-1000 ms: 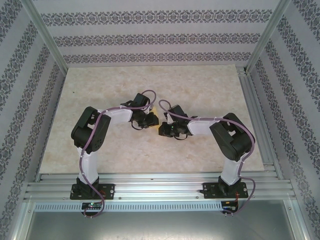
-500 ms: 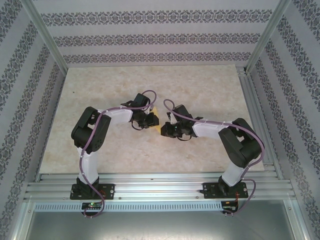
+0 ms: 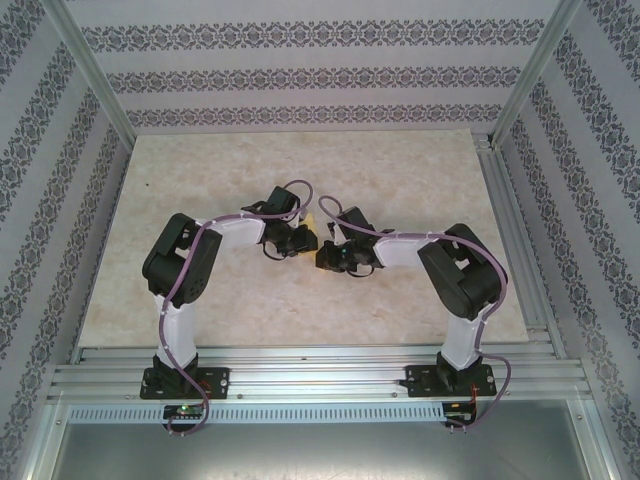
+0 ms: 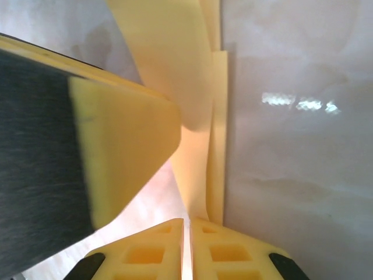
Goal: Fold a paper plane with a square sheet of paper (pick it up from the middle)
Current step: Fold the wing for the fifth time at the center of the table.
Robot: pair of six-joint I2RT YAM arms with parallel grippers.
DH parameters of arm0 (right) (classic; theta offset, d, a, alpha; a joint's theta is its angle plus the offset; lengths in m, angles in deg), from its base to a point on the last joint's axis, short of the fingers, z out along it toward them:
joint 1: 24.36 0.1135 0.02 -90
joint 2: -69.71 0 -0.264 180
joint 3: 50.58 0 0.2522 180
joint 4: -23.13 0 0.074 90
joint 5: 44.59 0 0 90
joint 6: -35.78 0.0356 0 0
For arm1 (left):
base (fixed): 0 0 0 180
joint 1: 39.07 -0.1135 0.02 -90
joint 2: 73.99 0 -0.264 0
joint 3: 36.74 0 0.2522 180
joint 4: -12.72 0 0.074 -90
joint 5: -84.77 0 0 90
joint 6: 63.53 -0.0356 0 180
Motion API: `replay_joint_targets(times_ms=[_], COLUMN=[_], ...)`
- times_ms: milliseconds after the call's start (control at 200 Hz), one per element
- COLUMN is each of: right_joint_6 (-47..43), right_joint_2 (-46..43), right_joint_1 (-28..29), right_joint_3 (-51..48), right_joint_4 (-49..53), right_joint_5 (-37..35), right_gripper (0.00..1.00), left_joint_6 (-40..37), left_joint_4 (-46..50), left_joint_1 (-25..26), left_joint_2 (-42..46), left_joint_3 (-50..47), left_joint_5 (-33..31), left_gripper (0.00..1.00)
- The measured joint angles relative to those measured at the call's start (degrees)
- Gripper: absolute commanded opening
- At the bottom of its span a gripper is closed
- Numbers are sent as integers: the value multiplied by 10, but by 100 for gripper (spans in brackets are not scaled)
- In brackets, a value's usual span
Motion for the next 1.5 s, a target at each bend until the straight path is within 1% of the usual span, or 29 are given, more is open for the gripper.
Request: replay_joint_targets(times_ms=[315, 624, 1154, 1329, 1499], right_joint_6=[-9, -20, -20, -20, -28], right_joint_2=[3, 3, 3, 3, 4], right_joint_1=[0, 0, 0, 0, 0], right_joint_3=[9, 11, 11, 11, 12], right_joint_4=[19, 24, 24, 23, 26], right_joint_5=[-11, -14, -17, -22, -24], right_gripper=[11, 11, 11, 11, 11], left_joint_6=[-19, -53, -86, -92, -94], left_joint_4=[5, 0, 16, 21, 23], left_joint_1=[-4, -42, -54, -62, -79], left_joint_2=[0, -19, -42, -49, -60], left_joint_3=[17, 37, 64, 73, 90], left_joint_5=[-7, -11, 10, 19, 15], left_gripper=[28, 29, 29, 29, 29])
